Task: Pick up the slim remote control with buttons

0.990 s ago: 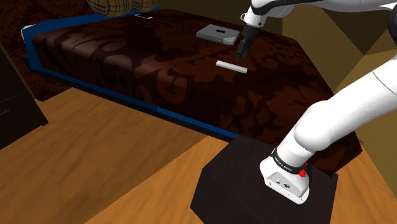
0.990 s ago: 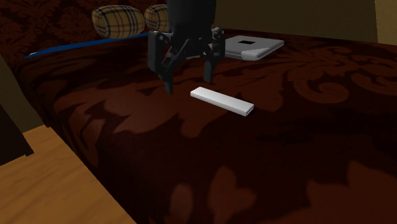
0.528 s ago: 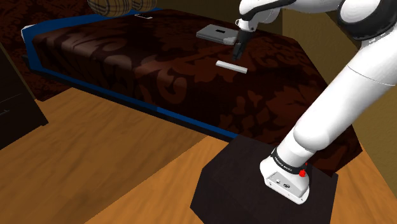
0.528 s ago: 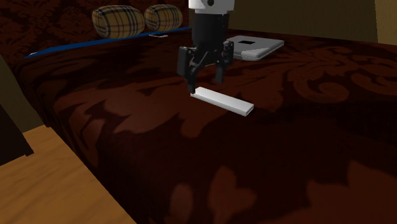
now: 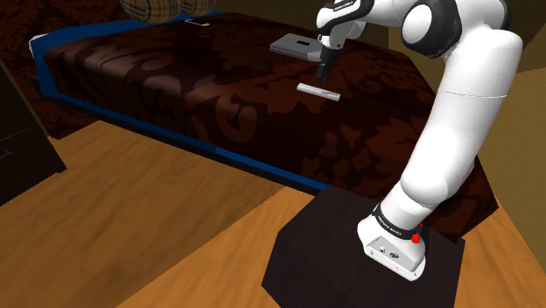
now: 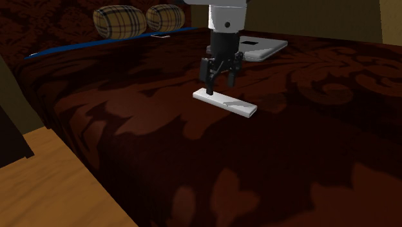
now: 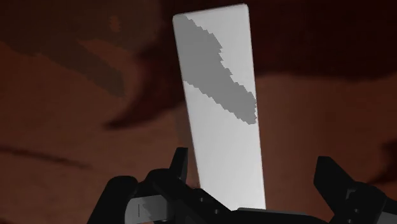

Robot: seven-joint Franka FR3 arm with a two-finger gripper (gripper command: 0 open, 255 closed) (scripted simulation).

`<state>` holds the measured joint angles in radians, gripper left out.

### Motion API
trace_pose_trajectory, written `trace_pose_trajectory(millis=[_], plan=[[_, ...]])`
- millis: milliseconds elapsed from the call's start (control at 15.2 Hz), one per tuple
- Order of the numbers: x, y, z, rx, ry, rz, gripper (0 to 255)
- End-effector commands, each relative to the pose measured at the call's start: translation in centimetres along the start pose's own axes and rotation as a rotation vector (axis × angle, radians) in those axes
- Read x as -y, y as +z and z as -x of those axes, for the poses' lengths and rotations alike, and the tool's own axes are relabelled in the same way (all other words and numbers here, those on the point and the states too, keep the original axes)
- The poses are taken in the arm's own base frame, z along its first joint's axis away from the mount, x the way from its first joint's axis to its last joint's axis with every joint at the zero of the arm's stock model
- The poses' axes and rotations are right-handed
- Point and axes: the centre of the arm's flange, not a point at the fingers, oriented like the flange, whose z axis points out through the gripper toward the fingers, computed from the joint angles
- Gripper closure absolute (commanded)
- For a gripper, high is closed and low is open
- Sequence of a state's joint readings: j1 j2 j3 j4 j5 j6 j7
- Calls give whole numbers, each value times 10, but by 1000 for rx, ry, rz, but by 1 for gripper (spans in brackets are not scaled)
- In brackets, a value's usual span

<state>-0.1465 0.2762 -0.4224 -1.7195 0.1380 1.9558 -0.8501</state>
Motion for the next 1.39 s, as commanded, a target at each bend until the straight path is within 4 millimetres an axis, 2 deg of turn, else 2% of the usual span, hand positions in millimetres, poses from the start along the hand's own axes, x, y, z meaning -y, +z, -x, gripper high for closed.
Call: trace_pose_trajectory(millis=[0, 462, 594, 660, 1254, 1320], plan=[[-13, 5, -5, 3, -6, 0, 0], [-14, 45, -5, 3, -6, 0, 0], [-14, 45, -5, 3, -6, 0, 0], [-14, 46, -5, 3, -6, 0, 255], [-14, 45, -5, 3, -6, 0, 255], [-14, 40, -5, 3, -6, 0, 255]])
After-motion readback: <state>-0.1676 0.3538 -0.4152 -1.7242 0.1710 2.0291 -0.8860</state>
